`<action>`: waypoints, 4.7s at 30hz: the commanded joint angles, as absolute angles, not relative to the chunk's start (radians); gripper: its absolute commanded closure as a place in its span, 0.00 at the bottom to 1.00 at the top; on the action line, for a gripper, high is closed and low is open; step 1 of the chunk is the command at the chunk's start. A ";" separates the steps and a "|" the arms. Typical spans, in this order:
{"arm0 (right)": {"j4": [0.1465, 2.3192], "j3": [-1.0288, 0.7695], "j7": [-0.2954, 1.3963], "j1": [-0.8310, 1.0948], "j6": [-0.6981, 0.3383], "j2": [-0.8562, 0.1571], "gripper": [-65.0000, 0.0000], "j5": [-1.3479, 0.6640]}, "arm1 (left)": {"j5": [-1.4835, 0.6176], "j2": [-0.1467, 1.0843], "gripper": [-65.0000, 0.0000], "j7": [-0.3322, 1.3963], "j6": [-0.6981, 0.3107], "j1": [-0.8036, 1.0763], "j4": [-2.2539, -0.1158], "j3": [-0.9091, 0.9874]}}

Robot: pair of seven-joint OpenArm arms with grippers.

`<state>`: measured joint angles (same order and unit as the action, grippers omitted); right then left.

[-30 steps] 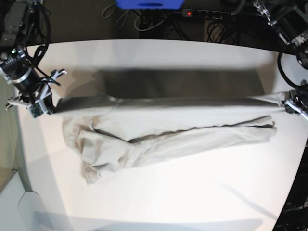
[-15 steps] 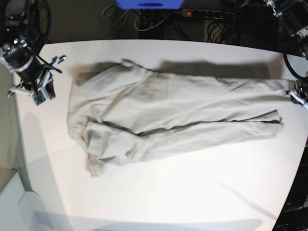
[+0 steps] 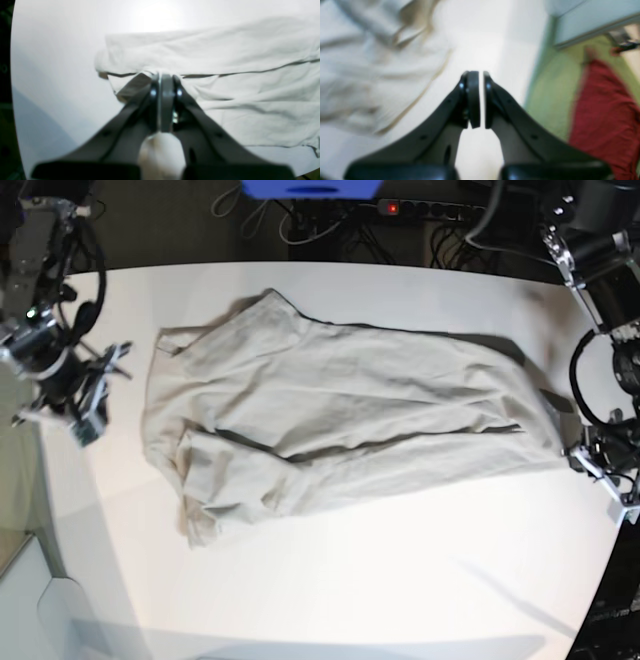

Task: Layout the t-shirt on the table in an organized manner, then fold the t-shirt properly
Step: 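Regrasp the shirt edge with the right gripper near the left gripper's edge, then lift the shirt high with both grippers and shake it open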

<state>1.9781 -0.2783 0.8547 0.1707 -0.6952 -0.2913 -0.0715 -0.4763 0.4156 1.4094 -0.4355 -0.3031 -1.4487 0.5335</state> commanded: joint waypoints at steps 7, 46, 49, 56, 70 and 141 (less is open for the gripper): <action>1.986 -0.122 0.846 0.219 -0.698 -0.254 0.72 -0.016 | -0.490 0.433 0.99 1.394 -0.438 -0.266 -1.475 0.575; 1.623 -0.119 0.845 0.150 -0.698 -0.113 0.74 0.137 | -0.492 0.410 0.99 1.394 -0.440 -0.243 -1.474 0.588; 1.623 -0.120 0.848 0.150 -0.698 -0.113 1.00 0.140 | -0.492 0.410 0.99 1.394 -0.440 -0.243 -1.474 0.588; 1.670 -0.131 0.848 0.124 -0.698 -0.114 0.98 0.142 | -0.492 0.409 0.99 1.394 -0.440 -0.249 -1.475 0.588; 1.771 -0.145 0.958 -0.213 -0.698 -0.157 0.98 0.140 | -0.481 0.334 0.99 1.385 -0.430 -0.518 -1.448 0.585; 1.639 -0.309 0.872 -0.538 -0.698 -0.326 0.98 -0.048 | -0.788 0.378 1.00 1.075 -0.427 -0.786 -1.112 0.441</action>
<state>1.6150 -0.3077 0.8978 -0.5117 -0.6952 -0.3119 -0.0467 -0.7490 0.3702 1.0939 -0.4187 -0.7441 -1.0927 0.4431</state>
